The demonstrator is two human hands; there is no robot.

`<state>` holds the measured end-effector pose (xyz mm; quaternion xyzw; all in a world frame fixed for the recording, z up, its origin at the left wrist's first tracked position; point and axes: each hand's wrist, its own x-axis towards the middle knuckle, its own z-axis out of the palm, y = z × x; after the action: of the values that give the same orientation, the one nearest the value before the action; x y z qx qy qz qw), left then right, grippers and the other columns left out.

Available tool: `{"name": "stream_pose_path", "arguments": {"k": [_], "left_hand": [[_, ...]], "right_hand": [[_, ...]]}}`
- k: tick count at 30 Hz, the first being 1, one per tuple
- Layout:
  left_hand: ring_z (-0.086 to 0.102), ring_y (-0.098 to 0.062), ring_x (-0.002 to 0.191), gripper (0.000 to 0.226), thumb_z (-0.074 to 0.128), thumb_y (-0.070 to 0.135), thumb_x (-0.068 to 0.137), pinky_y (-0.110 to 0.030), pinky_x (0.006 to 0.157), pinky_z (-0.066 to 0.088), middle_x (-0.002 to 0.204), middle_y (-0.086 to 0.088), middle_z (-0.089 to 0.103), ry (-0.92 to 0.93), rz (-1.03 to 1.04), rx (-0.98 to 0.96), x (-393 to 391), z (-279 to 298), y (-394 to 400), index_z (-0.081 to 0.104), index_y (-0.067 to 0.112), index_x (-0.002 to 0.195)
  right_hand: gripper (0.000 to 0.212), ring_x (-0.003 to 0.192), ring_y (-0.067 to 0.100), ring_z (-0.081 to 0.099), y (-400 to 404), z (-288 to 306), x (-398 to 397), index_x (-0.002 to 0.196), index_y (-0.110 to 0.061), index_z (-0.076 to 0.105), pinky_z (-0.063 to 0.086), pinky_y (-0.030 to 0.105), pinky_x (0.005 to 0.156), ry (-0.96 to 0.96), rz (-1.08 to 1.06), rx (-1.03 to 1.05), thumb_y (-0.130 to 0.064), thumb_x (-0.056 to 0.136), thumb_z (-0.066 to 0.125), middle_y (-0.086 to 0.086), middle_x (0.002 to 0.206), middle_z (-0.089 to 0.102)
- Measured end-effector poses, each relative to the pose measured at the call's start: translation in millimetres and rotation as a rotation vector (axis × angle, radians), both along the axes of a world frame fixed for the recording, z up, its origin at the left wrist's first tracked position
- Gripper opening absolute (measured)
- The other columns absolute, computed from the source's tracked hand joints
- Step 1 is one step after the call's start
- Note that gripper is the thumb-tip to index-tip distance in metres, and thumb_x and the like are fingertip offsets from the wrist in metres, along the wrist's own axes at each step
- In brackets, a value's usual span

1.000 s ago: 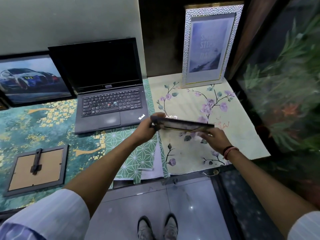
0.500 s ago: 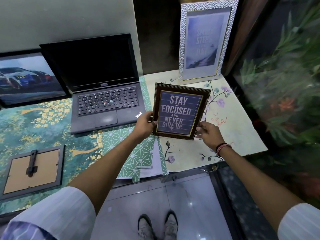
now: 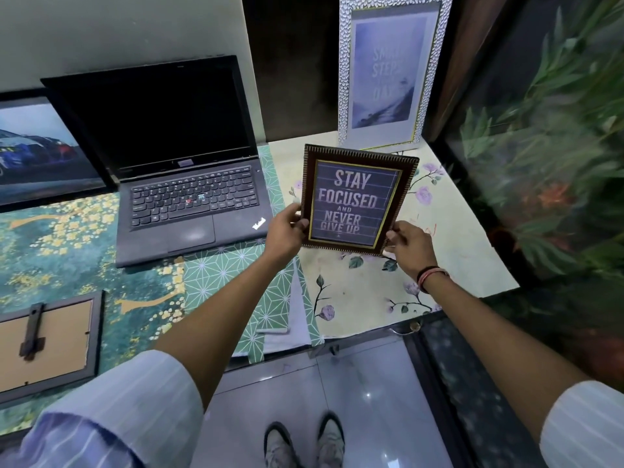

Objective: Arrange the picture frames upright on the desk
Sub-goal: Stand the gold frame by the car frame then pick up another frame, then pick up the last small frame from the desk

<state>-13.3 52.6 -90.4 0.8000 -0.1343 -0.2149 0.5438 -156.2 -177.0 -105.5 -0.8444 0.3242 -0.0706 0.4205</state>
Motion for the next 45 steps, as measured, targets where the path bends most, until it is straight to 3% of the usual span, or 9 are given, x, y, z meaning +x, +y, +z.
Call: {"name": "stream_pose_path", "arguments": {"k": [9,14,17,21,27,32,40,43,45], "left_hand": [[0.071,-0.027,0.111,0.029,0.051,0.011,0.106,-0.051,0.098,0.059,0.118,-0.009,0.075,0.010,-0.023,0.040,-20.9,-16.1,33.7,0.064,0.015,0.131],[0.064,-0.023,0.114,0.035,0.053,0.004,0.104,-0.032,0.097,0.056,0.123,-0.008,0.069,0.033,-0.020,0.034,-36.1,-13.7,43.5,0.061,0.008,0.138],[0.062,-0.024,0.122,0.039,0.057,0.005,0.102,-0.043,0.107,0.053,0.131,-0.010,0.066,0.072,0.009,0.030,-42.1,-16.0,49.7,0.059,0.009,0.142],[0.059,-0.028,0.127,0.049,0.059,0.005,0.102,-0.035,0.101,0.052,0.140,-0.016,0.060,0.122,0.078,0.042,-50.9,-13.5,61.2,0.051,0.007,0.150],[0.065,-0.027,0.122,0.046,0.064,0.011,0.099,-0.044,0.106,0.055,0.136,-0.012,0.066,0.100,0.173,0.032,-54.4,3.5,103.0,0.058,0.008,0.145],[0.068,-0.026,0.107,0.037,0.063,0.013,0.098,-0.035,0.077,0.061,0.126,-0.011,0.071,0.091,0.324,0.027,-45.2,13.4,179.6,0.066,0.009,0.135],[0.065,-0.029,0.099,0.025,0.056,0.016,0.104,-0.050,0.090,0.054,0.110,-0.016,0.073,0.031,0.594,0.183,-16.7,5.2,386.8,0.071,0.004,0.120],[0.064,-0.039,0.106,0.026,0.048,0.011,0.105,-0.042,0.080,0.048,0.118,-0.022,0.071,0.021,0.685,0.390,-7.5,0.0,443.1,0.068,0.000,0.118],[0.062,-0.039,0.124,0.035,0.048,0.010,0.104,-0.045,0.092,0.052,0.136,-0.020,0.065,0.097,0.683,0.430,-1.3,-4.9,468.8,0.062,0.002,0.134]], "right_hand": [[0.019,0.098,0.039,0.071,14.5,6.4,-12.3,0.111,-0.010,0.068,0.059,0.053,0.092,0.047,0.103,-0.011,-0.015,0.102,0.052,0.019,0.106,0.075],[0.031,0.104,0.033,0.067,30.4,11.8,-18.5,0.133,-0.007,0.059,0.057,0.049,0.097,0.101,0.065,0.024,-0.017,0.104,0.054,0.009,0.116,0.066],[0.024,0.101,0.039,0.070,39.7,-0.4,-23.4,0.115,-0.008,0.064,0.059,0.056,0.093,0.144,-0.092,0.072,-0.007,0.093,0.055,0.006,0.098,0.065],[0.025,0.079,0.040,0.072,80.1,-0.4,-28.8,0.075,-0.014,0.063,0.064,0.051,0.076,0.163,-0.150,0.206,0.004,0.086,0.051,0.020,0.089,0.071],[0.022,0.064,0.021,0.064,158.5,17.0,1.0,0.083,-0.007,0.063,0.058,0.028,0.060,0.089,0.091,0.439,0.006,0.095,0.050,0.012,0.078,0.065],[0.015,0.066,0.025,0.061,240.6,38.0,44.1,0.088,-0.004,0.059,0.058,0.031,0.062,0.049,0.248,0.511,0.003,0.098,0.050,0.013,0.076,0.061],[0.018,0.069,0.024,0.067,401.4,35.5,93.0,0.083,-0.007,0.064,0.063,0.036,0.069,0.115,0.386,0.445,0.000,0.095,0.053,0.013,0.079,0.066],[0.018,0.066,0.024,0.065,453.7,24.7,104.0,0.076,-0.007,0.059,0.062,0.040,0.068,0.190,0.401,0.414,-0.002,0.092,0.052,0.014,0.073,0.062],[0.015,0.060,0.025,0.059,486.2,13.4,111.5,0.072,-0.011,0.053,0.054,0.041,0.061,0.236,0.412,0.401,-0.003,0.085,0.050,0.016,0.071,0.050]]}}
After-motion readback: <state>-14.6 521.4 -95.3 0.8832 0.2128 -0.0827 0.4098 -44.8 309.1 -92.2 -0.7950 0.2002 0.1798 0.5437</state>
